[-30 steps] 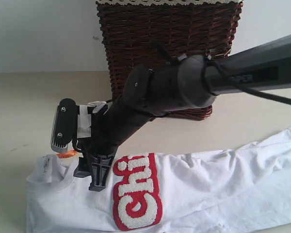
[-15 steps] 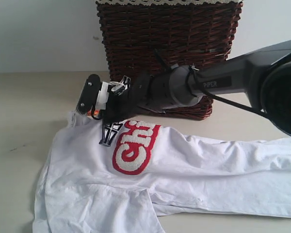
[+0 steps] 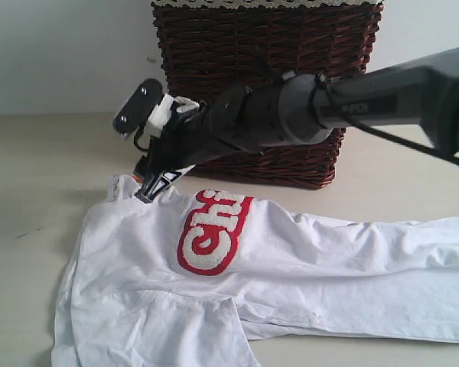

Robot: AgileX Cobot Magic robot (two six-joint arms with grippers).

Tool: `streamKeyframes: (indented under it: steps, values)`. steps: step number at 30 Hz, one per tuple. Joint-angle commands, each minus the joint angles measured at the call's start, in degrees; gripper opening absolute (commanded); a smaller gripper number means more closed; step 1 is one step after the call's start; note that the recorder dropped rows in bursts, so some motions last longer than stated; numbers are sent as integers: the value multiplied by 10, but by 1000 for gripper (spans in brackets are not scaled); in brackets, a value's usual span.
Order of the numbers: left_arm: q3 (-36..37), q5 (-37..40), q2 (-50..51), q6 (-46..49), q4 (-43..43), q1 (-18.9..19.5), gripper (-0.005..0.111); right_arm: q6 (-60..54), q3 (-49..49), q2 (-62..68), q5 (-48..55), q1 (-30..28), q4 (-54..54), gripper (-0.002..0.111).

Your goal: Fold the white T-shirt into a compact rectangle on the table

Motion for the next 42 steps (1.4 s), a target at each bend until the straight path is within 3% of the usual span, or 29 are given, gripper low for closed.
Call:
streamKeyframes:
  steps: [1, 5, 8, 9, 16, 22, 27, 30, 33, 36, 40, 42]
  values:
    - [1, -4, -3, -3, 2, 1, 0, 90, -5, -36, 139, -2, 3, 59]
    - [1, -4, -3, -3, 2, 1, 0, 106, -5, -4, 362, 7, -59, 28]
    - [1, -4, -3, -3, 2, 1, 0, 168, -5, 23, 390, 15, -206, 2]
    - [1, -4, -3, -3, 2, 1, 0, 199, -5, 29, 389, 15, -245, 0]
    - [1, -4, -3, -3, 2, 1, 0, 176, -5, 58, 429, 19, -316, 0]
    - [1, -4, -3, -3, 2, 1, 0, 61, -5, 58, 588, 42, -246, 0]
    - [1, -4, -3, -3, 2, 1, 0, 54, -5, 57, 584, 51, -231, 0]
    - [1, -4, -3, -3, 2, 1, 0, 55, -5, 50, 518, 51, -231, 0]
    - [1, -4, -3, -3, 2, 1, 0, 51, -5, 28, 451, 55, -229, 8]
    - [1, -4, -3, -3, 2, 1, 0, 46, -5, -2, 407, 62, -223, 27]
    - [1, -4, -3, -3, 2, 1, 0, 38, -5, -41, 413, 74, -212, 54]
    - [1, -4, -3, -3, 2, 1, 0, 40, -5, -57, 441, 79, -203, 61]
